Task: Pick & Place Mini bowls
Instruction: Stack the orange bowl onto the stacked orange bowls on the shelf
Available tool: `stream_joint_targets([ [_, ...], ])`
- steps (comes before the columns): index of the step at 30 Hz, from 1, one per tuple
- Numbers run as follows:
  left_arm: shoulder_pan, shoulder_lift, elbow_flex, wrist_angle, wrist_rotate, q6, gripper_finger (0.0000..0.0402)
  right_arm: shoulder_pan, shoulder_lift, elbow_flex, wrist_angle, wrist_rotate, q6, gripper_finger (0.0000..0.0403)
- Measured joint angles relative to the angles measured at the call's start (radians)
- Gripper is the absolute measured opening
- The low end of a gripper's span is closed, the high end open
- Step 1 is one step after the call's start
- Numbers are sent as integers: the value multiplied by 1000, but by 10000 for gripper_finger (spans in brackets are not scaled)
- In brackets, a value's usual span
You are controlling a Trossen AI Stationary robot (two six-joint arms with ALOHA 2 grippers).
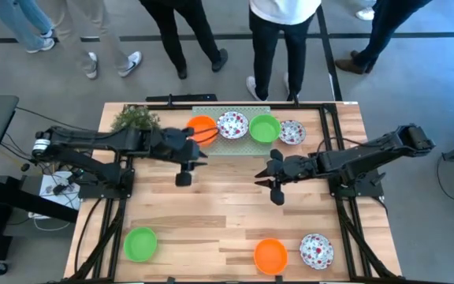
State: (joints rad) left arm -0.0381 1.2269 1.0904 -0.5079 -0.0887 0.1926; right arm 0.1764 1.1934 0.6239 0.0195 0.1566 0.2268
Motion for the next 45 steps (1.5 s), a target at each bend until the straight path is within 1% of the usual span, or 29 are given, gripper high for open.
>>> stream_joint_targets([
  [5, -102, -1, -3, 1, 0, -86, 102, 1, 86, 22, 32, 0, -40, 102],
  [7, -142, -2, -27, 2, 0, -109, 102, 10, 114, 46, 31, 0, -42, 102],
  [13, -245, -32, -164, -6, -9, -150, 102, 78, 163, 125, 19, -1, -42, 102],
  [15, -267, -44, -221, 3, -25, -200, 102, 105, 169, 144, 8, 1, -42, 102],
  [18, -292, -70, -299, 80, -45, -298, 102, 145, 169, 160, 3, 1, -42, 102],
  [20, -305, -83, -351, 161, -45, -330, 102, 168, 168, 169, -19, 1, -39, 102],
  [24, -328, -102, -424, 309, -45, -333, 102, 211, 167, 202, -107, -1, 39, 102],
  [28, -336, -115, -452, 376, -46, -333, 102, 254, 168, 217, -179, -2, 119, 107],
  [31, -336, -124, -453, 389, -46, -333, 102, 284, 168, 222, -188, -13, 175, 121],
  [36, -336, -136, -453, 400, -50, -333, 102, 328, 191, 222, -207, -29, 272, 162],
  [41, -336, -135, -453, 402, -49, -333, 102, 363, 267, 221, -260, -35, 381, 197],
  [45, -336, -135, -453, 412, -49, -333, 102, 384, 315, 221, -225, -64, 444, 209],
])
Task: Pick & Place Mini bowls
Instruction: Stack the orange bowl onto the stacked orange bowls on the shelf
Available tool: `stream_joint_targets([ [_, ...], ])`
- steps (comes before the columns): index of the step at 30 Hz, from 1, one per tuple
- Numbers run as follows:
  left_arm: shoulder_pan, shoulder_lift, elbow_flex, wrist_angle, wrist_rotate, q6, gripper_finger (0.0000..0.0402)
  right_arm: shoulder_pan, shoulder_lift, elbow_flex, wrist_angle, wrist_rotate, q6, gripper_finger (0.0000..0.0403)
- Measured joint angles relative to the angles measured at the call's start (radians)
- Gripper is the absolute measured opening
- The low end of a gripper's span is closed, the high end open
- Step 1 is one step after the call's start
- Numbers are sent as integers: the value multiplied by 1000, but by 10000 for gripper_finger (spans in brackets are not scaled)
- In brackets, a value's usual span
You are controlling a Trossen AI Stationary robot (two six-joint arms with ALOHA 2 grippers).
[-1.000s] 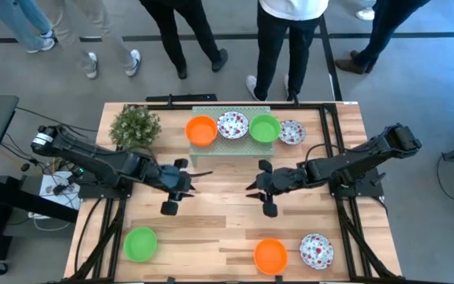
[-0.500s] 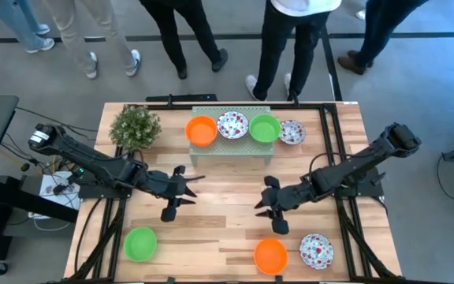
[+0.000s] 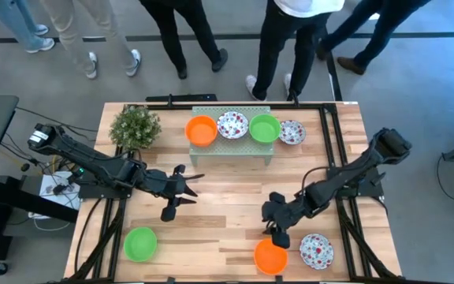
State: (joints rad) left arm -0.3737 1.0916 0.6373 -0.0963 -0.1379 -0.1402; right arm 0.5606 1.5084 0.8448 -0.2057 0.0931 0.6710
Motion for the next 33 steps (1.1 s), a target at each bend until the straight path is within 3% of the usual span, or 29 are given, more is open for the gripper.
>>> stream_joint_targets([
  [12, 0, 1, 0, 7, 0, 4, 102, 62, 108, 0, 6, -70, 181, 200],
  [18, 0, 1, 0, 8, -5, 4, 102, 73, 143, 0, -4, -71, 187, 189],
  [22, 0, 1, 0, 9, -11, 4, 102, 71, 148, 0, -1, -71, 159, 146],
  [28, 0, 1, 0, 28, -11, 2, 102, 50, 147, 0, 16, -106, 141, 23],
  [33, 0, 1, 0, 79, -11, 2, 102, 5, 147, 17, 14, -95, 123, 18],
])
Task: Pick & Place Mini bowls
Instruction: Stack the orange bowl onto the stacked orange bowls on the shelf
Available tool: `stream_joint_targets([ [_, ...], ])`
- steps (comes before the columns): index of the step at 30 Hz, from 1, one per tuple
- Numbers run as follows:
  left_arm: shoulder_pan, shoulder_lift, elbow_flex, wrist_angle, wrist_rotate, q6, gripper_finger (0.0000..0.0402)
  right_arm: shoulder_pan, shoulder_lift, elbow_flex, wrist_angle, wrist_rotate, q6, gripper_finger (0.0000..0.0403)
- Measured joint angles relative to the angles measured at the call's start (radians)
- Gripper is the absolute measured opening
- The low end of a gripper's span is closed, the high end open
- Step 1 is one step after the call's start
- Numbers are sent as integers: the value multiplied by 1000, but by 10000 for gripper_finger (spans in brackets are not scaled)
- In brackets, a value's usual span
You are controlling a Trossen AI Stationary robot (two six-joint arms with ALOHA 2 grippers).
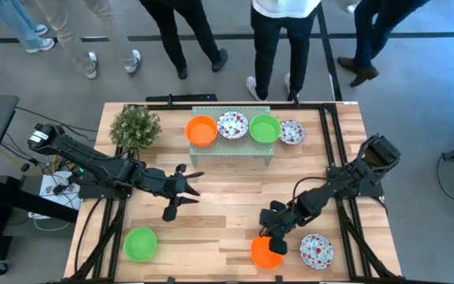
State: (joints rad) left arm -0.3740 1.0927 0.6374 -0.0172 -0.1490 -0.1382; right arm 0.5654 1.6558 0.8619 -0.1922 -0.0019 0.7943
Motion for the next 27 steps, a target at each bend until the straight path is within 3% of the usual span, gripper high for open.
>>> stream_joint_targets([
  [9, 0, 0, 0, 87, 49, 35, 102, -175, 0, 118, -36, 28, -71, 9],
  [19, -1, 69, 0, 186, 49, 393, 105, -399, -1, 184, -135, -66, -89, 6],
  [27, 22, 217, 74, 228, 46, 560, 172, -469, -1, 184, -175, -105, -95, 5],
])
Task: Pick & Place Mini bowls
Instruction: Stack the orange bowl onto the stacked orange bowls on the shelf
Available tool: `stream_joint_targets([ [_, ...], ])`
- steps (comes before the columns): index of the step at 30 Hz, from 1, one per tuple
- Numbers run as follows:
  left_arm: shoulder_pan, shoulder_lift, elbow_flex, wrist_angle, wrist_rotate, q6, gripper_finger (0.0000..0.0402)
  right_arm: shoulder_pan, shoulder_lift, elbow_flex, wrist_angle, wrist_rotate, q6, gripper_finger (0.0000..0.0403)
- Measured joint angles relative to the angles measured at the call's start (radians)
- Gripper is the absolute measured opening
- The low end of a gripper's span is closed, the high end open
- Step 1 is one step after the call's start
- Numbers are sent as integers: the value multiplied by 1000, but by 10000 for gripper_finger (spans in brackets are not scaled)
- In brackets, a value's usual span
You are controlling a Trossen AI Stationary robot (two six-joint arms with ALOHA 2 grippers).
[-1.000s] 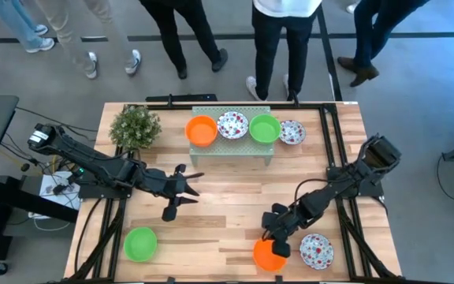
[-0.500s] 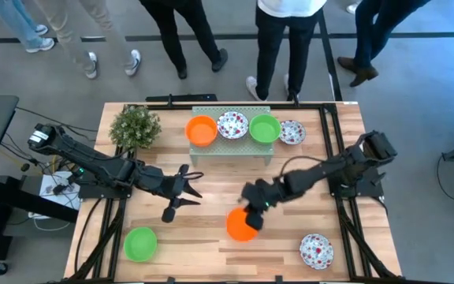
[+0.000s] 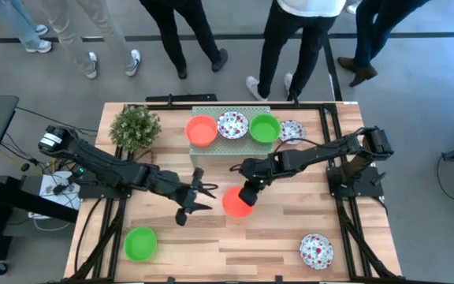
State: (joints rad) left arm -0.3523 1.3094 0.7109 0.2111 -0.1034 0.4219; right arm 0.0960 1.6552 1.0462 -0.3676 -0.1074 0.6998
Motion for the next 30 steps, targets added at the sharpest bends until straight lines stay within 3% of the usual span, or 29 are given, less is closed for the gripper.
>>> stream_joint_targets([
  [5, 10, 138, 75, 1, 3, 55, 205, -12, 0, 0, 1, -1, 5, 3],
  [12, 13, 282, 120, -1, 0, 72, 204, -15, 0, 0, 0, -34, 5, 6],
  [24, 14, 319, 121, 7, -35, 95, 175, -18, 0, 0, 10, -68, -2, 18],
  [30, 14, 319, 121, 7, -31, 124, 141, -27, 0, 0, 26, -103, -2, 40],
])
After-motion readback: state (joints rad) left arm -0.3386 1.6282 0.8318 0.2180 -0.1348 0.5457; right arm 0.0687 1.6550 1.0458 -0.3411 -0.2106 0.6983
